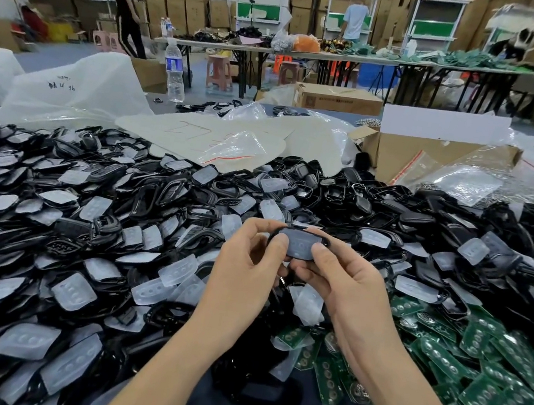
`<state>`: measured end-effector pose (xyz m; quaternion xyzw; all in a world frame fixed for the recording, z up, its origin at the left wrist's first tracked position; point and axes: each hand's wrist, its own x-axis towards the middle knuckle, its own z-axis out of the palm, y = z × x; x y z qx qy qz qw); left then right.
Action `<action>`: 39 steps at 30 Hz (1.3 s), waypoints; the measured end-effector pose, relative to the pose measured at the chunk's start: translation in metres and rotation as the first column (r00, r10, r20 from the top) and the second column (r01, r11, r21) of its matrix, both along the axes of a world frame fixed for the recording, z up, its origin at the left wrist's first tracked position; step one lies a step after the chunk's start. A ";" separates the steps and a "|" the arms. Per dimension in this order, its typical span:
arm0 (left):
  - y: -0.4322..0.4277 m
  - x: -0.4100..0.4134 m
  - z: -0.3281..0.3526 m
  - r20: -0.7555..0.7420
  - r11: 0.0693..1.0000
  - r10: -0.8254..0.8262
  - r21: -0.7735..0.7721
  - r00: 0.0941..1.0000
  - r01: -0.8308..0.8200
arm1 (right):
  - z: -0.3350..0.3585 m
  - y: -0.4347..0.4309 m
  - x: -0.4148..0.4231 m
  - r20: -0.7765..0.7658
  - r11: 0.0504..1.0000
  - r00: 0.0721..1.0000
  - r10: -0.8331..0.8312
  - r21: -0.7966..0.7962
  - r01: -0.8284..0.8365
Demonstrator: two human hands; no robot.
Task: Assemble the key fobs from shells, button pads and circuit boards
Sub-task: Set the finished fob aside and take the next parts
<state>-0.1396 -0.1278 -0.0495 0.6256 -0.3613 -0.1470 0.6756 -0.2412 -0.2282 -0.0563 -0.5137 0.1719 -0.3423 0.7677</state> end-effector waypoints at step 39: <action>0.125 0.087 0.031 0.196 0.907 0.151 0.363 0.969 -0.214 | 0.011 0.057 0.105 -0.175 0.992 0.976 -0.127 -0.009 0.127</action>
